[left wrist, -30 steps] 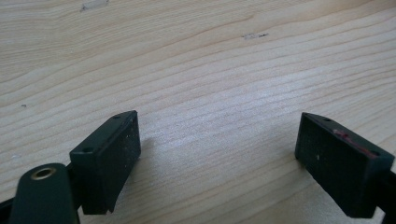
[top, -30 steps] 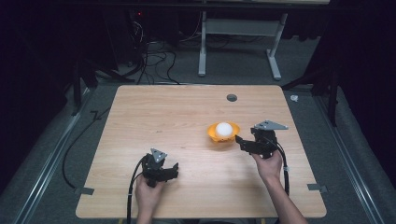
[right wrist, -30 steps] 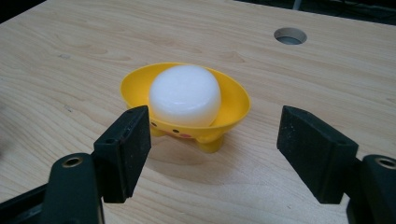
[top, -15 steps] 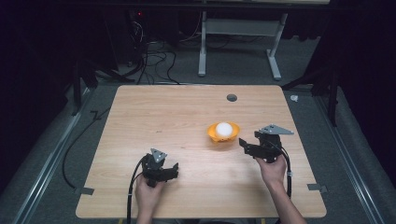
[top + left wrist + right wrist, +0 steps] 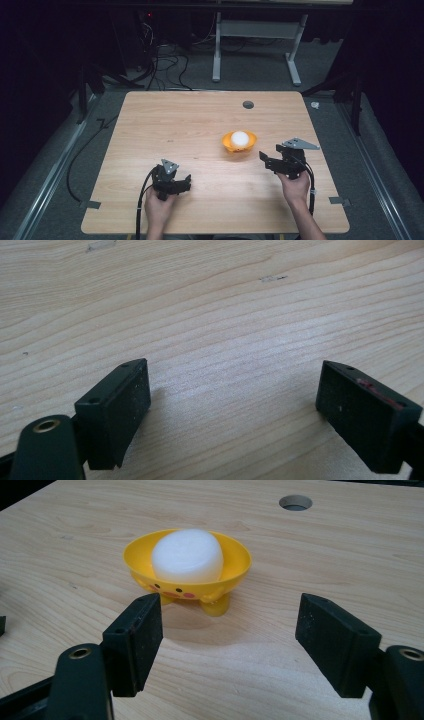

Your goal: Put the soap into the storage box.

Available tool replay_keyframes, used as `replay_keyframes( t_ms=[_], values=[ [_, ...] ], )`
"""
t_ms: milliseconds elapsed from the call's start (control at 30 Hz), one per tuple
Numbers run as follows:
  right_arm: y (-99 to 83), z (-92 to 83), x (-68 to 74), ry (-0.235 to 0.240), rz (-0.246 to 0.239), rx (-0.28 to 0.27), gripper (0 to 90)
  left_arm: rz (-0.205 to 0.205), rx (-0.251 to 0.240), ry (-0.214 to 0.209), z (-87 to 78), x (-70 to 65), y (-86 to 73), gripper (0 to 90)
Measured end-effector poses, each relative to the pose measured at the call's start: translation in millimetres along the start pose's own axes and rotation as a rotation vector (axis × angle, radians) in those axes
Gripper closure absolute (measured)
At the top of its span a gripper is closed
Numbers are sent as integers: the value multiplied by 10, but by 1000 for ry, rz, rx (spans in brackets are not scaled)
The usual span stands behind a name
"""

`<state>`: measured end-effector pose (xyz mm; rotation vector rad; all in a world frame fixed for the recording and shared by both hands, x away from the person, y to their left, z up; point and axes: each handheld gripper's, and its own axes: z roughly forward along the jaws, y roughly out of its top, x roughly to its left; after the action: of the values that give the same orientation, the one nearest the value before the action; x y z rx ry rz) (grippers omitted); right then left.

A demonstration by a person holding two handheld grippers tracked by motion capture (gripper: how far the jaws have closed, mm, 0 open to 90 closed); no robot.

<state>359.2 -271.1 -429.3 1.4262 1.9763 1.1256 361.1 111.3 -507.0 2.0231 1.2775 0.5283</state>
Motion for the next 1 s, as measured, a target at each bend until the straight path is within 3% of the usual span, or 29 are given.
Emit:
replay_keyframes(
  t_ms=[1000],
  values=[
    [-220,-97,-34,-8,23,29,278,0,0,0,0,-1,0,145]
  ],
)
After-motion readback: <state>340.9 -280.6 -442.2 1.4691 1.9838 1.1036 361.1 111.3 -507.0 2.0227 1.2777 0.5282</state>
